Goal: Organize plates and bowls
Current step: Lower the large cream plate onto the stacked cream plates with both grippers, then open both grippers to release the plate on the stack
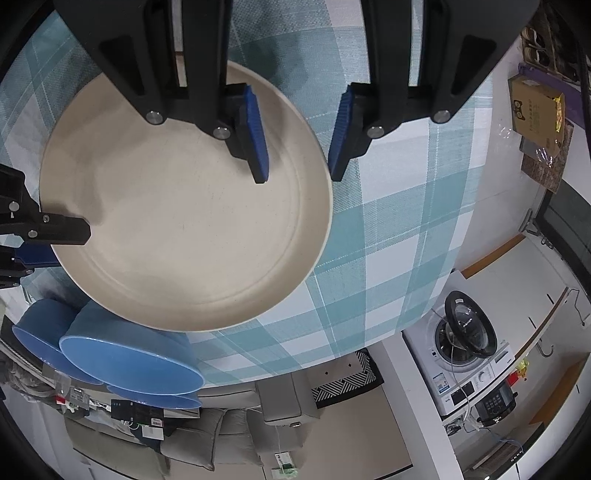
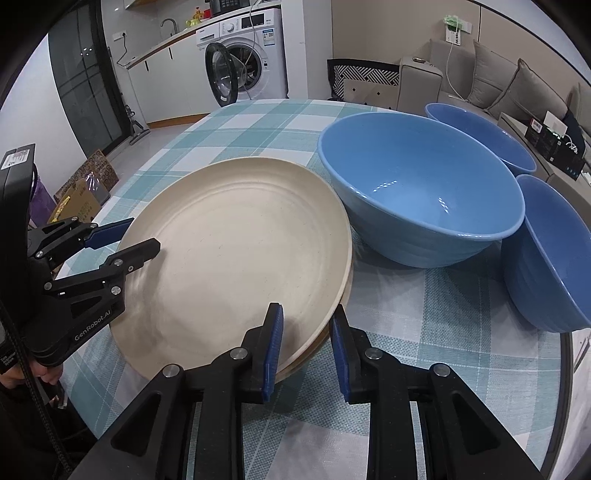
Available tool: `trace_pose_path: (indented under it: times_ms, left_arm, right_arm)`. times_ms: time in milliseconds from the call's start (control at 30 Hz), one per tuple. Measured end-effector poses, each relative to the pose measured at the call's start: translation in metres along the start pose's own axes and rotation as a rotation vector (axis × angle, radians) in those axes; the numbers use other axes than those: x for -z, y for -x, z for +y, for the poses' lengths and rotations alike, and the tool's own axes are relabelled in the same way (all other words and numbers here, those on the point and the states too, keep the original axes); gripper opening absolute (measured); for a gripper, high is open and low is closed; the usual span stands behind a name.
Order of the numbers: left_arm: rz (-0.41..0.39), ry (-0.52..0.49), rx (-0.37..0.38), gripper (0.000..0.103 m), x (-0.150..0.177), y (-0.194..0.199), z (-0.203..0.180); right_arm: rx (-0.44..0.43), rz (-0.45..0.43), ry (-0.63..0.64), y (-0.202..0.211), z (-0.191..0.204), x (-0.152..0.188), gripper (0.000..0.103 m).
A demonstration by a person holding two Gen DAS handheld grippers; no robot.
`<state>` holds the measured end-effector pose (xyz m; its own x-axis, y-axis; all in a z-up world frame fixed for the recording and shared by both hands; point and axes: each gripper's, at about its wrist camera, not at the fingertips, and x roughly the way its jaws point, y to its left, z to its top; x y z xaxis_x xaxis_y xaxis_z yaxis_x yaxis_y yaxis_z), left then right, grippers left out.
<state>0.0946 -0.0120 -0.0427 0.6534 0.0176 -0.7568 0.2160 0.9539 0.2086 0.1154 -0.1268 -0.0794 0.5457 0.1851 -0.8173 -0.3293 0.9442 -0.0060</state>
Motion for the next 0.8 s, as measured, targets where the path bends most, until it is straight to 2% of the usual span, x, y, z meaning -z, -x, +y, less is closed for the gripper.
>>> trace_pose_path:
  times_ms: [633, 800]
  left_arm:
    - [0.003, -0.031, -0.01, 0.034, 0.001, -0.0011, -0.0041]
    - [0.004, -0.032, 0.002, 0.038, 0.0016, -0.0015, -0.0044]
  right_arm:
    - [0.031, 0.014, 0.024, -0.0059, 0.0023, 0.0015, 0.03]
    - [0.027, 0.015, 0.031, -0.0077, 0.0032, 0.0016, 0.033]
